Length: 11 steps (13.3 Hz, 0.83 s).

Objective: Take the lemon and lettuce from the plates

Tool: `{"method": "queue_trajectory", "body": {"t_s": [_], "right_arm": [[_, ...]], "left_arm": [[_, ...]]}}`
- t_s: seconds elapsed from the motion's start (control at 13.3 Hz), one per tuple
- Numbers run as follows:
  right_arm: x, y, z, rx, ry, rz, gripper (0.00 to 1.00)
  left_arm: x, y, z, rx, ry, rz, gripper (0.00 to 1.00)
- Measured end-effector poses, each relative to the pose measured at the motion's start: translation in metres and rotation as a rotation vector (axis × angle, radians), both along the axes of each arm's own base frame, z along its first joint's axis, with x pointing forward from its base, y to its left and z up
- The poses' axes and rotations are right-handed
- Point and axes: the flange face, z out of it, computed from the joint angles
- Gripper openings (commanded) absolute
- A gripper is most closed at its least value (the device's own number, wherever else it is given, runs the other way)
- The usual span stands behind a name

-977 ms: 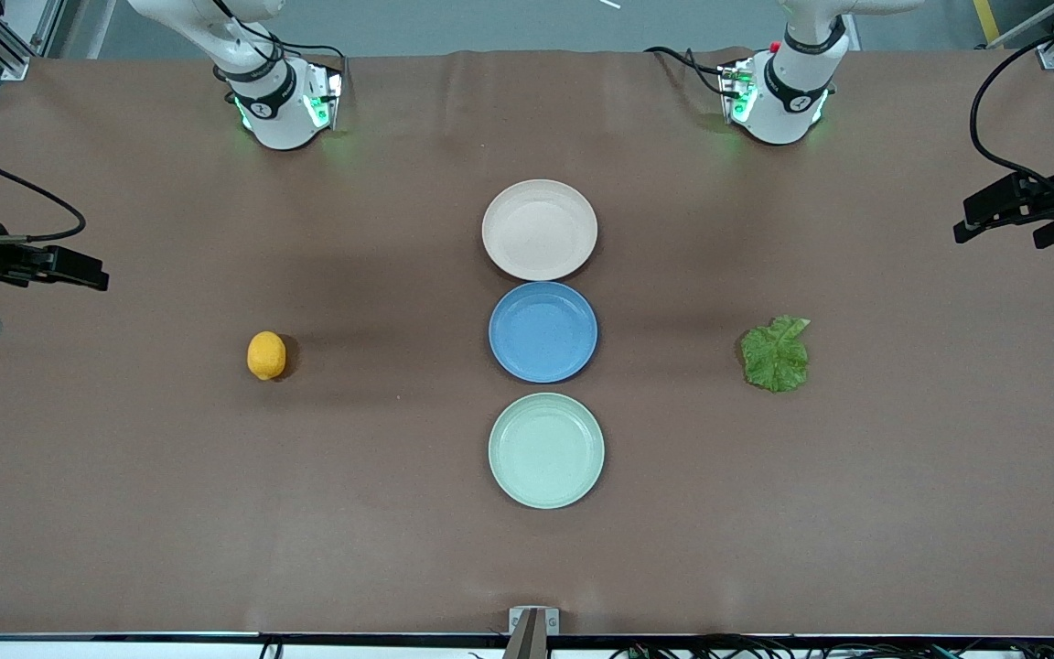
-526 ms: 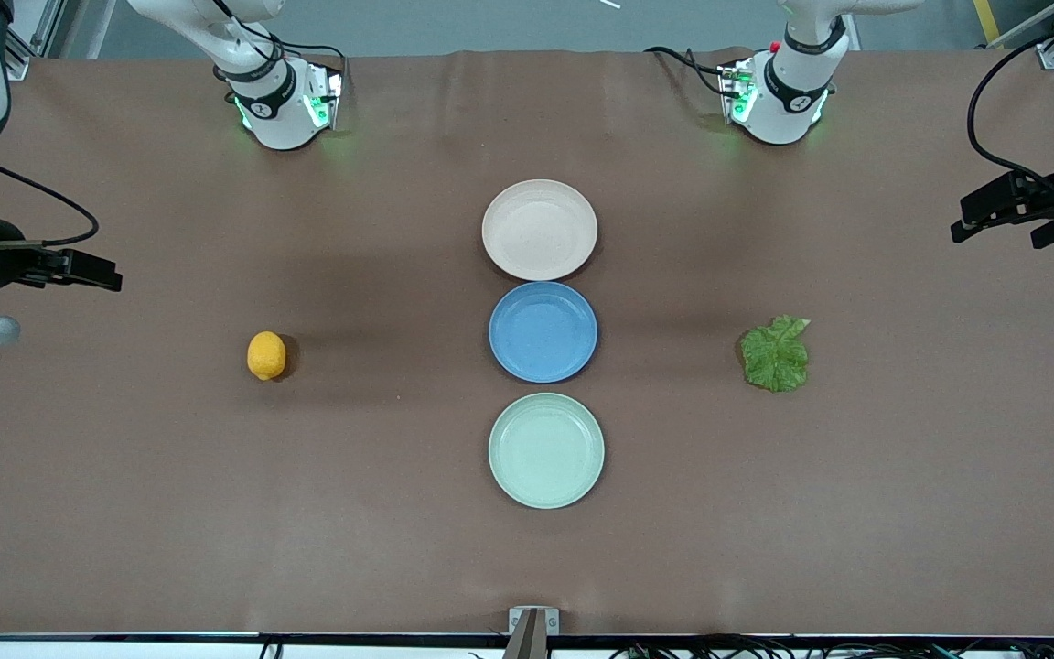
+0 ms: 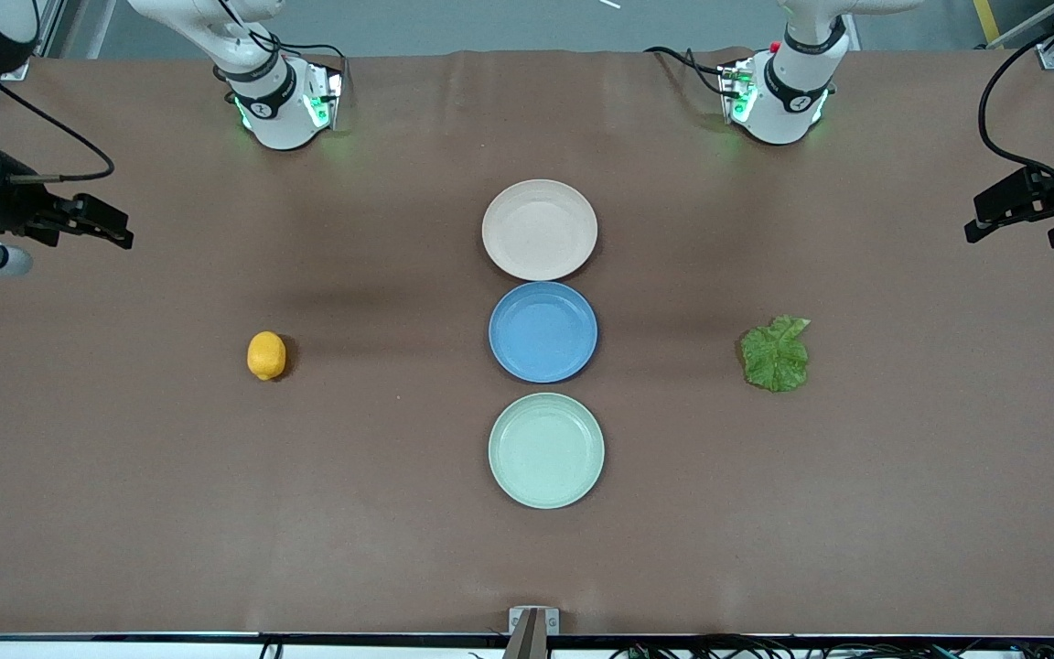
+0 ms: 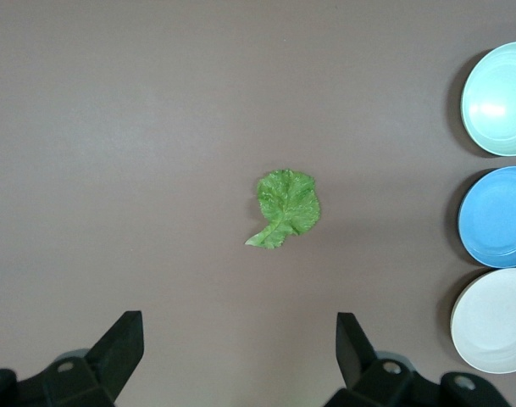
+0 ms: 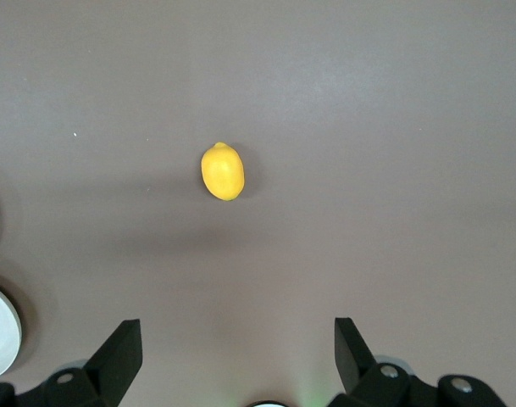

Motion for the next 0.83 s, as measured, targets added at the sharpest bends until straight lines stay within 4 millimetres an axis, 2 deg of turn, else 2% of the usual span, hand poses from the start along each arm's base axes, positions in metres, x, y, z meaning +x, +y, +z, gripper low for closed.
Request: {"method": "queue_trajectory", "body": {"t_s": [0.23, 0.83], "right_arm": [[-0.0026, 0.0005, 0.0036, 0.001, -0.013, 0.0, 1.0], [0.0002, 0.004, 0.0033, 0.037, -0.035, -0.004, 1.0]], "left_arm": [[0.001, -0.0101, 0.0014, 0.0, -0.011, -0.003, 1.0], [0.0017, -0.0083, 0.0021, 0.001, -0.017, 0.0, 1.0]]}}
